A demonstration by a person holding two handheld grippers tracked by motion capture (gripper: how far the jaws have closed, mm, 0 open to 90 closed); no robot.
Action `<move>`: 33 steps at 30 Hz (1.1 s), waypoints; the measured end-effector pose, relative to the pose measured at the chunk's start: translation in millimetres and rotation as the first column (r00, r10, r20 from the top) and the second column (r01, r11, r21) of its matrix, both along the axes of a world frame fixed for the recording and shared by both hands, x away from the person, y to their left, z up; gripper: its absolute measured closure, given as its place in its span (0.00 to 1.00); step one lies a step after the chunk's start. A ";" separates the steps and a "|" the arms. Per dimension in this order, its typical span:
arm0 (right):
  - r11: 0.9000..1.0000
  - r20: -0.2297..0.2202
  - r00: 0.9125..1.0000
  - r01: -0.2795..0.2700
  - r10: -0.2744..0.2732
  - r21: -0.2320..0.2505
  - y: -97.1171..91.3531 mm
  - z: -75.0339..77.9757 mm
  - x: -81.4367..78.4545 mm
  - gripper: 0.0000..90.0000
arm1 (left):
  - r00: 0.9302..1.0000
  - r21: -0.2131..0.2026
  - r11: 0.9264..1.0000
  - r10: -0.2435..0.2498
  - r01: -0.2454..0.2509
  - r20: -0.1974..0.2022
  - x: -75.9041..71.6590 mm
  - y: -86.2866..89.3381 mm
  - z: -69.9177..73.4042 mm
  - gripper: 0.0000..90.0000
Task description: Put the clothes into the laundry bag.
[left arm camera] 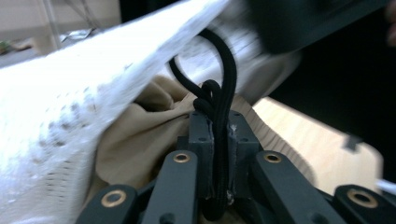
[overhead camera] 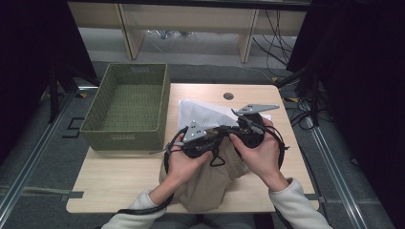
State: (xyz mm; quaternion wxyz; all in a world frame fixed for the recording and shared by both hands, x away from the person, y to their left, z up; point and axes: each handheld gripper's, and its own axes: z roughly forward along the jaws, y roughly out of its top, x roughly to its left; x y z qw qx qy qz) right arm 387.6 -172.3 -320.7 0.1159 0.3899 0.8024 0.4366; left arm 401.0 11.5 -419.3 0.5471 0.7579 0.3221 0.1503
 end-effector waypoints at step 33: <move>0.997 -0.087 0.995 0.051 -0.055 -0.052 1.4 -24.2 18.6 1.00 | 0.974 0.188 0.980 -0.021 0.064 -0.224 7.2 35.6 -63.5 0.29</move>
